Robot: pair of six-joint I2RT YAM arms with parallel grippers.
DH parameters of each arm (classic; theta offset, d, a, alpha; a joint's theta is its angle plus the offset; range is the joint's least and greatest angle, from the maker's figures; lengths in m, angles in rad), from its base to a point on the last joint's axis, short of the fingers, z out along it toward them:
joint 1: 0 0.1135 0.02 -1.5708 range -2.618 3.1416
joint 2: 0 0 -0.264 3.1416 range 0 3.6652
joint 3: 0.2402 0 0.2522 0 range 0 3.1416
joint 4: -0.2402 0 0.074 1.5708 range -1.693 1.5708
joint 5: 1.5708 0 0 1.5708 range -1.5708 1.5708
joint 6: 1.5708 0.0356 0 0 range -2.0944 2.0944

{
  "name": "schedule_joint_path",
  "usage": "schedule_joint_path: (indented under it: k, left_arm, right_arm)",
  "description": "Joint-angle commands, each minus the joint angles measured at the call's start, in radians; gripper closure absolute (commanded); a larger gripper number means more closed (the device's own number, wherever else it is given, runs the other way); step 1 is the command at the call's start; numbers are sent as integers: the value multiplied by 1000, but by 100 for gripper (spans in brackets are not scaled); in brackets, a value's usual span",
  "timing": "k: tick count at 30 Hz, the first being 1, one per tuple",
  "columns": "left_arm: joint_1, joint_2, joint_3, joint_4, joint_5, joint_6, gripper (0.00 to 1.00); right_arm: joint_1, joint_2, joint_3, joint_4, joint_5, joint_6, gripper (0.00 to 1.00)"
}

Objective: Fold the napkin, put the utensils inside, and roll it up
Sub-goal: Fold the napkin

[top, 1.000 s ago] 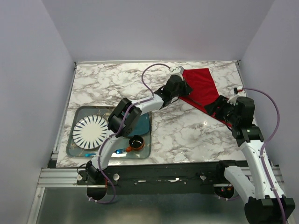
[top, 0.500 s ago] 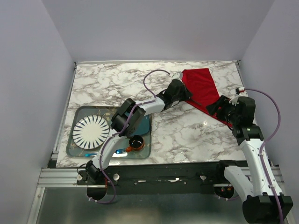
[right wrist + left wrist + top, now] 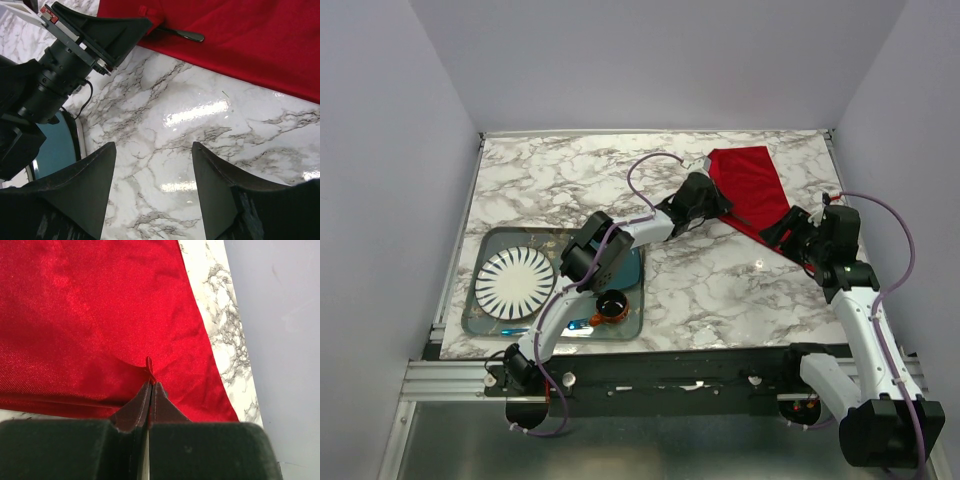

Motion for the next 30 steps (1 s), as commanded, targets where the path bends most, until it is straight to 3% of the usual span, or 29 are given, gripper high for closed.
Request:
schedule_joint_path:
  k: [1, 5, 8, 9, 11, 12, 13, 17, 26, 29, 30]
  left_arm:
    - [-9, 25, 24, 34, 9, -14, 94]
    - [-9, 31, 25, 34, 16, -20, 91]
    - [-9, 33, 19, 50, 77, -13, 70]
    - [-9, 30, 19, 52, 93, -6, 56]
    - [-9, 19, 18, 54, 139, 20, 47]
    - [-9, 2, 25, 35, 150, 21, 30]
    - [-9, -6, 38, 23, 168, 21, 25]
    - [-7, -12, 168, -97, 229, 35, 16]
    - [35, -199, 102, -259, 294, 83, 19]
    - [37, -321, 29, -373, 276, 156, 20]
    - [37, -401, -25, -437, 265, 177, 20]
  right_arm:
    - [-9, 6, -15, -17, -14, 12, 29]
    - [-9, 12, -20, -17, -16, 10, 29]
    - [-10, 19, -21, -17, -5, 32, 29]
    - [-10, 22, -21, -18, 7, 38, 29]
    - [-12, 41, -14, -23, -2, 42, 29]
    - [-12, 45, -12, -23, -5, 50, 29]
    - [-12, 52, -12, -23, -8, 55, 29]
    - [-12, 79, 0, -24, -39, 58, 29]
    - [-38, 119, 37, -79, 65, 79, 27]
    - [-147, 176, 55, -113, 21, 69, 27]
    - [-252, 183, 48, -113, -35, 79, 27]
